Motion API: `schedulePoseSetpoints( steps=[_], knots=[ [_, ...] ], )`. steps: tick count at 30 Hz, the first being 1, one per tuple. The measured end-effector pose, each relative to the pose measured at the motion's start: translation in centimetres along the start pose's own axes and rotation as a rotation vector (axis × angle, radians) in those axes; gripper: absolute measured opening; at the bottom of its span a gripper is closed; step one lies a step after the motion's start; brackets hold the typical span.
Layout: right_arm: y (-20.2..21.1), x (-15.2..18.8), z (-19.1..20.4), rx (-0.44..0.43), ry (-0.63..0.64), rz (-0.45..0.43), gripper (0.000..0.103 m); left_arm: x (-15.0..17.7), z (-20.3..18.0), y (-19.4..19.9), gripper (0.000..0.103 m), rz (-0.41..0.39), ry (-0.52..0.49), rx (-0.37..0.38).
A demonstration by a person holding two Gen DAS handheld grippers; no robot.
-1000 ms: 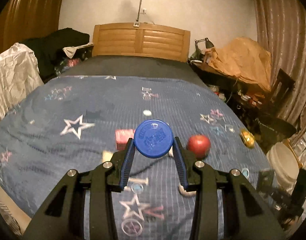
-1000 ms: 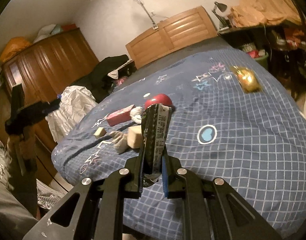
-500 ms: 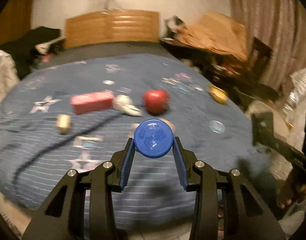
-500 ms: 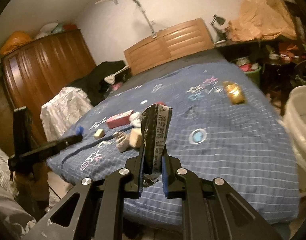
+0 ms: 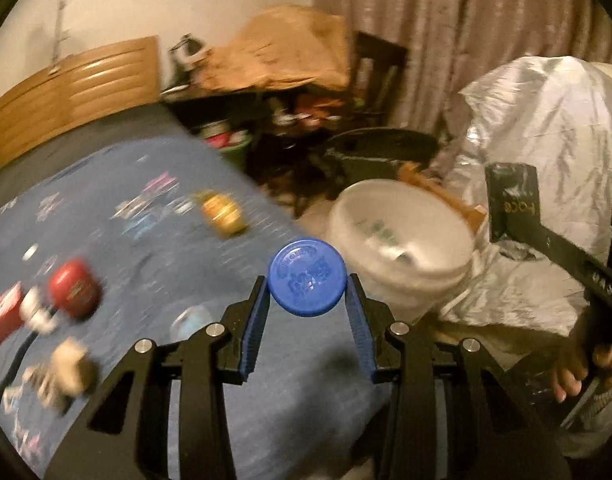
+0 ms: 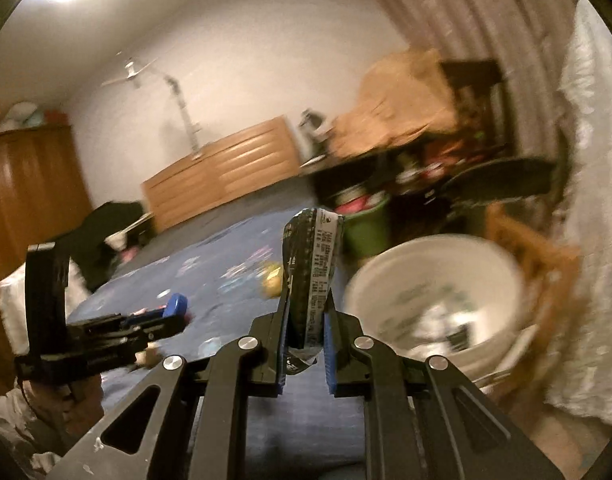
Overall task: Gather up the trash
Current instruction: 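Carry the bottle cap and black pack over the white bucket with both tools, then open the left tool over the bucket while the right tool releases the pack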
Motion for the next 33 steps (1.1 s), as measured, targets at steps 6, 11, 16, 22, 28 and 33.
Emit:
schedulePoseSetpoints(
  steps=[6,11,16,22,28,33],
  knots=[
    [1.5,-2.9,-6.0,0.155,0.070,-0.033,0.016,-4.4,-5.9,-6.1,0.037,-0.022,-0.081,0.089],
    [-0.3,-4.0,-10.5,0.211,0.073,0.020,0.016,-6.4,-9.2,-12.0,0.037,0.005,-0.134,0.111],
    [-4.8,-3.5,-12.8,0.219,0.075,0.121,0.016,-5.7,-10.2,-16.5,0.038,0.087,-0.170,0.081],
    [-8.2,-2.1,-12.6,0.202,0.079,0.190,0.016,-4.5,-10.1,-19.2,0.038,0.150,-0.184,0.073],
    [-10.5,-2.0,-12.5,0.197,0.094,0.222,0.016,-4.2,-9.7,-20.6,0.038,0.173,-0.178,0.058],
    [-11.2,-2.1,-12.3,0.193,0.102,0.230,0.016,-4.1,-9.6,-21.0,0.038,0.177,-0.179,0.061]
  ],
)
Point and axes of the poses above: each gripper's, at about its wrist camera, not at the fingertips, and y roughly against the way its jaws point, z to its left, x to its underside, the point moved 1 cm from there along -y, roughly the way its jaws point, and after that the axes turned 8 degrees about -z, right-handed, at the moved point
